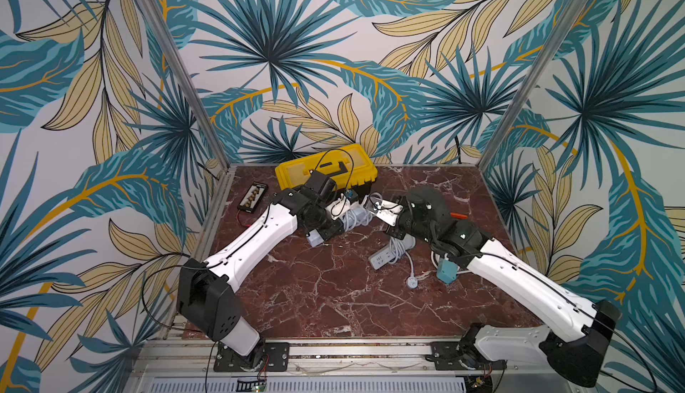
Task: Wrap the cord around the power strip
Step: Wrap the power cord around the power strip.
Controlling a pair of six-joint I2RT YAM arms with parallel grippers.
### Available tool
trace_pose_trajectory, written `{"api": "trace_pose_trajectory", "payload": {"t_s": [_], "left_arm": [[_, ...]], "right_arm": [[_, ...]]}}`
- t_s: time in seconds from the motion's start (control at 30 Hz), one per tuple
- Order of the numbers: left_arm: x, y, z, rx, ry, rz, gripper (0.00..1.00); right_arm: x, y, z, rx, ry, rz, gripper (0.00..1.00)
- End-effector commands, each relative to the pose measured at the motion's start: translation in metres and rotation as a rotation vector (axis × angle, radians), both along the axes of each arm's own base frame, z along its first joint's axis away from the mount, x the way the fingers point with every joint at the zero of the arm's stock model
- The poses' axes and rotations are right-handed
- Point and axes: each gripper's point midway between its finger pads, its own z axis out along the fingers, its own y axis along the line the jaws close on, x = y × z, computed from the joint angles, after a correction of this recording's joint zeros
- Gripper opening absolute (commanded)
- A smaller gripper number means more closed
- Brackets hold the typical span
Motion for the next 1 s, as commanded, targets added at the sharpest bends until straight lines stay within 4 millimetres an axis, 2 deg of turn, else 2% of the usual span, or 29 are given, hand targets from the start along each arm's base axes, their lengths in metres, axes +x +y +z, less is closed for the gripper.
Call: {"api": "trace_pose_trajectory", "payload": {"t_s": [0.0,0.07,0.17,0.3,0.4,0.53,0.73,0.87,0.97], "left_arm": [[-0.042,-0.012,-0.002,-0.057,0.049,-0.18,0.0],[-0.059,-0.018,0.002,-0.104,0.06,-0.25,0.0],[-0.073,-0.023,0.016,-0.175,0.045,-0.321,0.0],[-0.08,-0.026,0.04,-0.27,0.027,-0.364,0.0],[-0.077,-0.027,0.051,-0.33,0.04,-0.366,0.0],[-0.068,-0.027,0.055,-0.36,0.058,-0.348,0.0],[-0.066,-0.029,0.069,-0.433,0.084,-0.348,0.0],[-0.063,-0.029,0.084,-0.497,0.094,-0.35,0.0],[-0.047,-0.029,0.087,-0.54,0.107,-0.286,0.0]], "right_arm": [[0.034,-0.005,0.037,-0.022,-0.088,0.021,0.0],[0.048,-0.003,0.021,-0.078,-0.025,0.057,0.0],[0.061,-0.009,-0.002,-0.129,0.062,0.116,0.0],[0.059,-0.013,-0.018,0.003,0.206,0.238,0.13],[0.058,-0.015,-0.03,0.124,0.31,0.286,0.23],[0.059,-0.013,-0.054,0.235,0.393,0.296,0.32],[0.068,-0.009,-0.087,0.366,0.455,0.257,0.34],[0.077,-0.001,-0.094,0.505,0.492,0.214,0.37],[0.08,0.003,-0.099,0.641,0.534,0.174,0.38]]}}
